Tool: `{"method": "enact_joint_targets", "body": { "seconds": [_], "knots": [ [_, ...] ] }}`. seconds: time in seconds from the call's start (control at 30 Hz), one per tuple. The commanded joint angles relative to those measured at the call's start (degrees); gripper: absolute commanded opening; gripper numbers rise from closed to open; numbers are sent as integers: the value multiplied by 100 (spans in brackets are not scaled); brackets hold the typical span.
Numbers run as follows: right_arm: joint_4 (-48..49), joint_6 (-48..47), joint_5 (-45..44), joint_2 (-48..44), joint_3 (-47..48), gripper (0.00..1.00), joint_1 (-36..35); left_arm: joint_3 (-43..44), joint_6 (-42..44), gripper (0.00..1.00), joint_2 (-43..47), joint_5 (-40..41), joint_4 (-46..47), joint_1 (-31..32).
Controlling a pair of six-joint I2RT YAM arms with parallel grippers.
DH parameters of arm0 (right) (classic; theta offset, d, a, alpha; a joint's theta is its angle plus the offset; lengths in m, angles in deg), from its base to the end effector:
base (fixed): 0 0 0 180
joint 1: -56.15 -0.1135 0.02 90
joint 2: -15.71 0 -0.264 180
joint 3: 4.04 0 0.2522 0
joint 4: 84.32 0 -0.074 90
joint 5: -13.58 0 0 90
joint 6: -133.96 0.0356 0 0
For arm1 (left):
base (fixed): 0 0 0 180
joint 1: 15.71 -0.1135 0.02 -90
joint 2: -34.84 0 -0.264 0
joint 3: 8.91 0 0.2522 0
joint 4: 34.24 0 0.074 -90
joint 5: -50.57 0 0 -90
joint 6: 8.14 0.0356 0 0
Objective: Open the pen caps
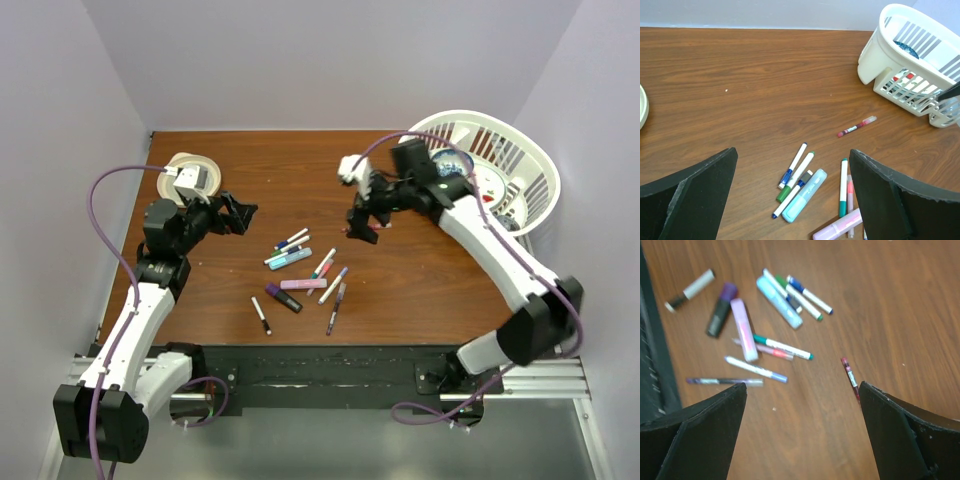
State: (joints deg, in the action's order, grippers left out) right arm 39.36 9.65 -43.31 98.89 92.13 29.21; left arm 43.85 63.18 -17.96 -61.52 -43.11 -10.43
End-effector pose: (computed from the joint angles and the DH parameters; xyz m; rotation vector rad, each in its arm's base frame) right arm 0.2675 0.1577 0.3611 -1.3827 1.7741 0.6000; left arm 0.2161 -0.0334 0.3070 0.0852 1.7553 -0.6387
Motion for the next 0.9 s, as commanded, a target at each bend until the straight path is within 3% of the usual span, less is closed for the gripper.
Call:
{"method": "enact_joint_targets", "body": {
  "seconds": [0.0, 0.13, 0.27, 0.57, 0.87],
  "knots": [
    [-594, -1394, -1094, 820, 590, 98, -496, 222, 285, 100, 111, 178, 57, 17],
    [-1095, -1824, -1569, 2260, 1522, 89, -514, 222, 338, 100, 226, 354, -22, 17],
    [-1298, -1905, -2053, 3070, 2207, 82, -505, 222, 330, 100, 287, 389, -23, 17],
    [-1508, -2072, -2800, 4092, 2674, 67, -453, 204, 294, 100, 331, 337, 4, 70],
    [-1808, -2221, -2756, 4707, 2965, 56, -268, 204, 312, 100, 366, 337, -5, 149]
  ]
}}
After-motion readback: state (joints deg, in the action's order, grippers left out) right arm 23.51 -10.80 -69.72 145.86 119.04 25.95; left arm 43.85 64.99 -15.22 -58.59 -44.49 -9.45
